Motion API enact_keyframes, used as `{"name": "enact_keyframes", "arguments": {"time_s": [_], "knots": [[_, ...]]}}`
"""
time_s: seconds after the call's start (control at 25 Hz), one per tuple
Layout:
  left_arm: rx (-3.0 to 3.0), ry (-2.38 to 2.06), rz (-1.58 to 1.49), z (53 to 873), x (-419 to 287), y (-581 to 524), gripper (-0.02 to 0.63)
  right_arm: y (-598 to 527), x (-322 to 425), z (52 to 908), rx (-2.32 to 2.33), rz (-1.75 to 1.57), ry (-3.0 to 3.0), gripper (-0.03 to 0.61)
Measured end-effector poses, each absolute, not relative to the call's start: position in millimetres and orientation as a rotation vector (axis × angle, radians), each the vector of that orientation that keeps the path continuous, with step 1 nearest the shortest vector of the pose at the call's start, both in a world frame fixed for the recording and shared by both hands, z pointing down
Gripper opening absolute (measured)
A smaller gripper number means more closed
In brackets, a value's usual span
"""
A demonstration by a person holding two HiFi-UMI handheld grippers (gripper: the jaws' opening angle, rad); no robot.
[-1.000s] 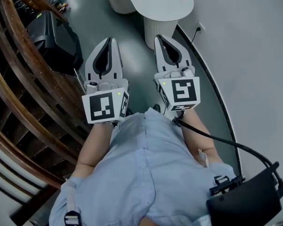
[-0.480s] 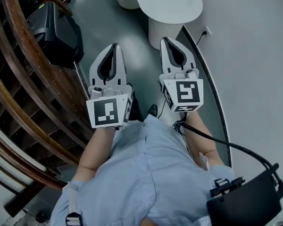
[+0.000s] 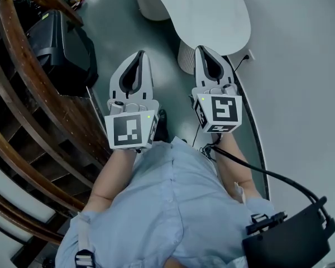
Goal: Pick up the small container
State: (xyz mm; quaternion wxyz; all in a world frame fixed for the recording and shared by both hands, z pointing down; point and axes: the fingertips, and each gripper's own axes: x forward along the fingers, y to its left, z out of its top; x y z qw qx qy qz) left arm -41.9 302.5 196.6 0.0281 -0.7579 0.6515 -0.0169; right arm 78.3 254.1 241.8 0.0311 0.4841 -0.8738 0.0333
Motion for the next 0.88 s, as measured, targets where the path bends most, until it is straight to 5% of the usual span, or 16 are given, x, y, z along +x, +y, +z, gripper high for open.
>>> {"name": "enact_keyframes", "arguments": {"time_s": [0.88], "knots": [[-2.486, 1.863, -0.01, 210, -60, 170, -0.001, 130, 53, 234, 1.626, 0.028, -2.62, 0.002]]}}
